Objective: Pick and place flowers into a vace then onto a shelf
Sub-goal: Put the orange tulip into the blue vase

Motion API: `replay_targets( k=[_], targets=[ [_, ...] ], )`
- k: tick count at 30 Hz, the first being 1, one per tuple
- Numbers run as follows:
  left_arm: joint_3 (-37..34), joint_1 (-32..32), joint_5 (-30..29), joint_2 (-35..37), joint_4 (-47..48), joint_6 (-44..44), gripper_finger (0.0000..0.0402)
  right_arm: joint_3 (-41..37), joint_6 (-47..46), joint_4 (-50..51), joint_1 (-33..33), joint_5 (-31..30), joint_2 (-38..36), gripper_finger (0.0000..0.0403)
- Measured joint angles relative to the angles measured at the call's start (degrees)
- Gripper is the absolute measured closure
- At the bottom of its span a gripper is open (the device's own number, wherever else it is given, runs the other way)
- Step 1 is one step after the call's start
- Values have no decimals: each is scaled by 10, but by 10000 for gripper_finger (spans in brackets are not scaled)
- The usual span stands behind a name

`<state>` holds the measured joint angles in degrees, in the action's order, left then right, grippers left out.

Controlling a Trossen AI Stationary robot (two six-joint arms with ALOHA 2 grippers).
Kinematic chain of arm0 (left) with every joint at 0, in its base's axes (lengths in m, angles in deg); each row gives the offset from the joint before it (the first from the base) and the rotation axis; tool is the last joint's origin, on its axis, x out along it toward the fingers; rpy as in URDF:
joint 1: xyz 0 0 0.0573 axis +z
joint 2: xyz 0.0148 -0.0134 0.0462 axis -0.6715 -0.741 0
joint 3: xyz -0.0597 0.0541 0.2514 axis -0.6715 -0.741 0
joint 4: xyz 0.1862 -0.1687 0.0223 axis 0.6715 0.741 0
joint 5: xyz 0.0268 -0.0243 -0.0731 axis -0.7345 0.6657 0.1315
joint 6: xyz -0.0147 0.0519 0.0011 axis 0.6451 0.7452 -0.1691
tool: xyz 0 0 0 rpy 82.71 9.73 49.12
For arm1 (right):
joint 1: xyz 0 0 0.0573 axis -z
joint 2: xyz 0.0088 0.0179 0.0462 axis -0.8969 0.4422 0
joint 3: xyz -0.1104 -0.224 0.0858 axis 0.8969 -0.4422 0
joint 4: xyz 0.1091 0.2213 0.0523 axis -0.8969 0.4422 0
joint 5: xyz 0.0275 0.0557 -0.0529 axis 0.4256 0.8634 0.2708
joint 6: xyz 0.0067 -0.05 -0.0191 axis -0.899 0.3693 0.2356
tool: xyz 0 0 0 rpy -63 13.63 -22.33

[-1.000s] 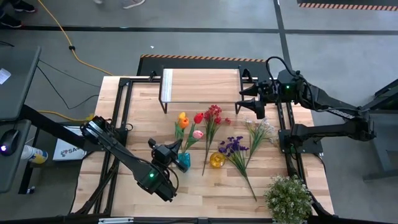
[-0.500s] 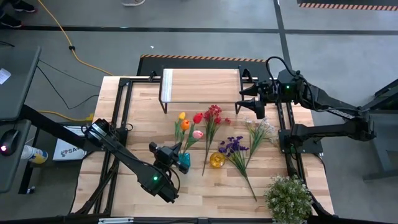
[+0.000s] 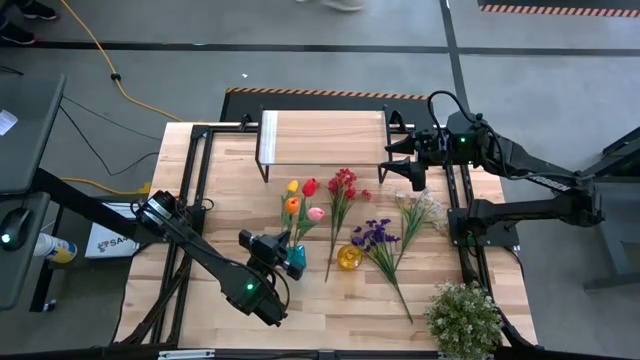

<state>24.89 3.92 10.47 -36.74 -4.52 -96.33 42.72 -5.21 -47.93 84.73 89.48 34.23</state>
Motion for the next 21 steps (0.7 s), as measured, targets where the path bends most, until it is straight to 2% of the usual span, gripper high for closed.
replay_targets(
  k=[14, 21],
  targets=[
    [0, 0, 73, 0, 0, 0, 353, 0, 11, 0, 0, -5, 0, 130],
    [0, 0, 80, 0, 4, 0, 351, 0, 11, 0, 0, -5, 0, 130]
  ],
)
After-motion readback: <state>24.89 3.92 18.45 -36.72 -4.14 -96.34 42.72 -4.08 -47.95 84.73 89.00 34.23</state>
